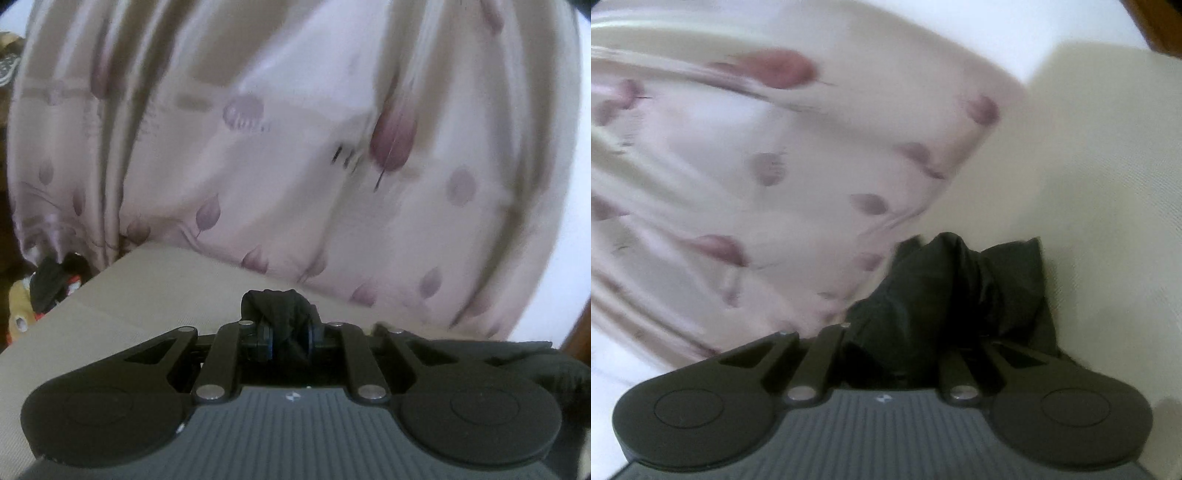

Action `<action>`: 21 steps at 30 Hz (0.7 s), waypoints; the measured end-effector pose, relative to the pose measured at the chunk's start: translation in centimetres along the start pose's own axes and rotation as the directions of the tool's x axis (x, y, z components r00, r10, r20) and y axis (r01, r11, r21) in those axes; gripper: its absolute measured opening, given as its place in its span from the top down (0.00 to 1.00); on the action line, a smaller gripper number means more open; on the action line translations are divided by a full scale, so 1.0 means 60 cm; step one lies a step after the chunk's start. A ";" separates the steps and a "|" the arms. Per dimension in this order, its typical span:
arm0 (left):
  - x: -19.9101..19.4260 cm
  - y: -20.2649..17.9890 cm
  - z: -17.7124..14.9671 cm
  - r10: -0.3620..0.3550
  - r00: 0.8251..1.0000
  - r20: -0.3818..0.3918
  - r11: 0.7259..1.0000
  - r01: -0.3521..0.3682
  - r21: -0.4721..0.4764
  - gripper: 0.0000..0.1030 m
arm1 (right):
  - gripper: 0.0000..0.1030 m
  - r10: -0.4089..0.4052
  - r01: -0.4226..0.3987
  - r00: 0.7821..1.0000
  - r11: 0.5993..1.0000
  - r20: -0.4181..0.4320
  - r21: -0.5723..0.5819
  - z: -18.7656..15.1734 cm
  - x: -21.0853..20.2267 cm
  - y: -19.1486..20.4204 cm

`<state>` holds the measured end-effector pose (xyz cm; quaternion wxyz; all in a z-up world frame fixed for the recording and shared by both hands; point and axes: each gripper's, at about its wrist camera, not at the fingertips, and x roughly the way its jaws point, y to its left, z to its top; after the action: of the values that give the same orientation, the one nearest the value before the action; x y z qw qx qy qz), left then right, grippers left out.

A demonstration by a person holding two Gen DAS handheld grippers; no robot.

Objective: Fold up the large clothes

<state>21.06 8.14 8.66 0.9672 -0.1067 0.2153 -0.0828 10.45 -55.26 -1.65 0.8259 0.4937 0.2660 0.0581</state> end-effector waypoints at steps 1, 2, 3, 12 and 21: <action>0.024 0.000 -0.004 0.015 1.000 -0.020 1.000 -0.015 0.013 0.82 | 0.92 -0.021 0.021 1.000 1.000 -0.008 0.012 0.006 0.023 -0.012; 0.044 0.000 -0.011 0.028 0.999 -0.037 0.999 -0.027 0.030 0.82 | 0.92 -0.042 0.042 0.999 0.998 -0.018 0.039 0.009 0.046 -0.028; 0.066 0.001 -0.017 0.041 0.998 -0.052 0.998 -0.039 0.040 0.82 | 0.92 -0.054 0.055 0.998 0.996 -0.026 0.064 0.010 0.065 -0.042; 0.100 -0.016 -0.046 0.013 0.997 0.070 0.996 -0.019 0.087 0.02 | 0.78 0.004 0.004 0.999 0.981 -0.042 0.196 0.018 0.116 -0.090; 0.041 -0.056 -0.042 -0.083 0.983 0.166 0.987 0.059 0.148 0.01 | 0.19 0.106 -0.095 0.985 0.992 0.137 -0.081 -0.023 -0.015 -0.013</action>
<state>21.80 3.95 6.28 0.9836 -0.0519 0.1209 -0.1230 8.87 -54.92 -2.50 0.8563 0.4785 0.1796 0.0745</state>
